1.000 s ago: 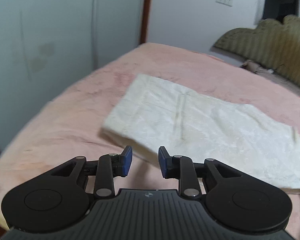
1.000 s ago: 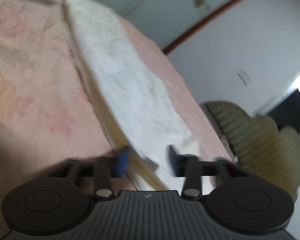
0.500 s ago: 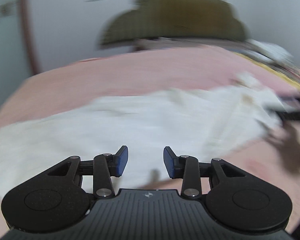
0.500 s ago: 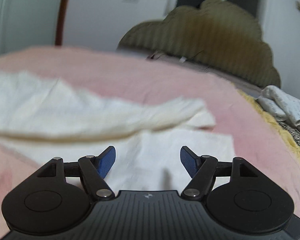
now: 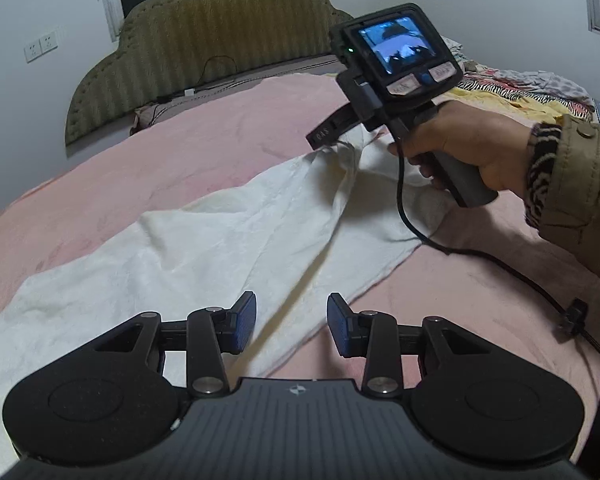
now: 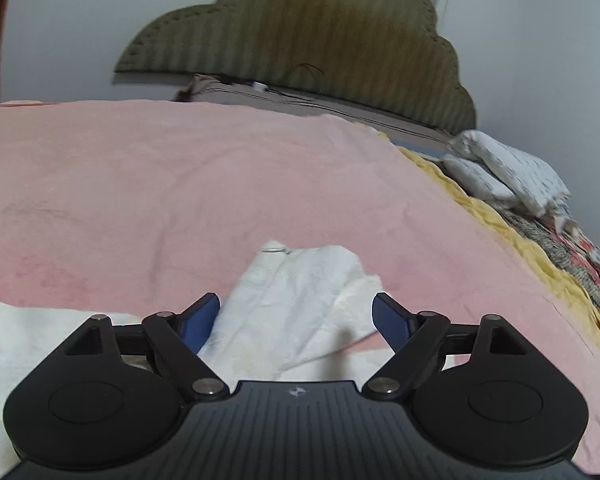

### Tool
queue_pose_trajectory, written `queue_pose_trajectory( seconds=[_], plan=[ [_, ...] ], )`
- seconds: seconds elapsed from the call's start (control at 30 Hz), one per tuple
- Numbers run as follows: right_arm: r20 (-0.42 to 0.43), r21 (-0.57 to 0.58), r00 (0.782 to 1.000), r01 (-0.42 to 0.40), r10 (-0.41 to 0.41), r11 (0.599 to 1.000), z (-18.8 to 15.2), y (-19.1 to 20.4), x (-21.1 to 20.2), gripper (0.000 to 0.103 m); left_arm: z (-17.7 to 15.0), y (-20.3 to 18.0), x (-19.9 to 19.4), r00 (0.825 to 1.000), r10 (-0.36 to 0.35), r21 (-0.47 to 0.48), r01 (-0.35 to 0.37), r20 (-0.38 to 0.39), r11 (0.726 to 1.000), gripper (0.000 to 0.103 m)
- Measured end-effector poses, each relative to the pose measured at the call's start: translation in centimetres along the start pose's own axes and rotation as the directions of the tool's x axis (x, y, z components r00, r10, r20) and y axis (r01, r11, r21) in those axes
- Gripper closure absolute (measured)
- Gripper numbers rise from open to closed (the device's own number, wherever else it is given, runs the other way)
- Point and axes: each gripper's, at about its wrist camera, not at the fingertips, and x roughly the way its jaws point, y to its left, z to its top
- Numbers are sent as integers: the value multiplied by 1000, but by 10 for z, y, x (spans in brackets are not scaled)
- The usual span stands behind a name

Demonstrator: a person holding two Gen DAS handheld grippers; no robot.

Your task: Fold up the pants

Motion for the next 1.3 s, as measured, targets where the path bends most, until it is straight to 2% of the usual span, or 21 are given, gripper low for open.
queue_pose_trajectory(
  seconds=[0.07, 0.2, 0.27, 0.37, 0.4, 0.47, 0.5, 0.57, 0.67, 0.77, 0.83, 0.9, 0.93, 0.97, 1.03, 1.07, 1.13, 1.17, 1.23, 1.27, 1.3],
  plan=[
    [7, 88, 1000, -21, 20, 996, -6, -20, -5, 19, 5, -2, 8, 1000, 3, 23, -4, 24, 1000, 59],
    [9, 246, 989, -147, 149, 958, -18, -60, -12, 19, 16, -10, 33, 1000, -6, 56, 5, 26, 998, 59],
    [1, 277, 990, -139, 144, 951, -21, -74, -10, 19, 21, -17, 46, 1000, 16, 86, -18, 19, 996, 59],
    [-40, 323, 997, -49, 65, 945, -27, -92, -5, 19, 21, -25, 54, 999, 41, 143, -46, 35, 989, 59],
    [-54, 368, 996, -46, 71, 929, -32, -101, -3, 19, 21, -27, 56, 998, 48, 160, -54, 41, 986, 59],
    [-15, 473, 986, -138, 164, 870, -40, -117, -4, 19, 22, -30, 61, 997, 58, 183, -66, 49, 981, 59],
    [14, 525, 973, -202, 229, 827, -46, -124, -4, 19, 22, -31, 63, 997, 62, 194, -71, 50, 979, 59],
    [38, 587, 952, -268, 305, 764, -52, -131, -4, 19, 23, -33, 67, 996, 69, 209, -79, 54, 975, 59],
    [66, 648, 919, -335, 388, 684, -59, -139, -4, 18, 23, -39, 68, 996, 62, 243, -76, 65, 967, 59],
    [83, 725, 877, -379, 473, 575, -64, -147, -6, 18, 21, -44, 66, 997, 33, 283, -53, 75, 958, 59],
    [104, 767, 835, -414, 541, 491, -68, -150, -8, 18, 20, -48, 68, 996, 35, 315, -60, 86, 947, 59],
    [100, 781, 785, -443, 611, 440, -69, -144, -7, 18, 19, -52, 72, 994, 48, 338, -77, 94, 938, 59],
    [92, 788, 752, -455, 653, 414, -70, -139, -3, 18, 19, -54, 74, 994, 51, 342, -80, 94, 936, 59],
    [87, 789, 722, -471, 687, 395, -70, -133, 0, 18, 20, -55, 77, 995, 49, 341, -78, 91, 937, 59],
    [83, 779, 699, -491, 710, 391, -68, -121, 5, 18, 21, -53, 79, 995, 40, 328, -67, 88, 942, 59],
    [90, 776, 695, -497, 713, 387, -66, -118, 8, 18, 22, -53, 79, 996, 32, 322, -59, 87, 945, 59],
    [125, 788, 713, -494, 690, 368, -65, -119, 13, 18, 24, -52, 80, 996, 25, 316, -52, 88, 947, 59],
    [145, 790, 733, -490, 664, 368, -63, -122, 14, 18, 24, -51, 81, 996, 25, 316, -52, 88, 947, 59],
    [169, 780, 793, -471, 586, 413, -60, -130, 15, 18, 25, -51, 83, 996, 21, 316, -49, 89, 948, 59],
    [176, 775, 814, -462, 554, 432, -60, -133, 16, 20, 26, -51, 84, 996, 18, 319, -46, 91, 947, 59],
    [180, 774, 831, -450, 525, 446, -60, -136, 17, 33, 26, -52, 84, 996, 10, 327, -41, 94, 944, 59]
  ],
)
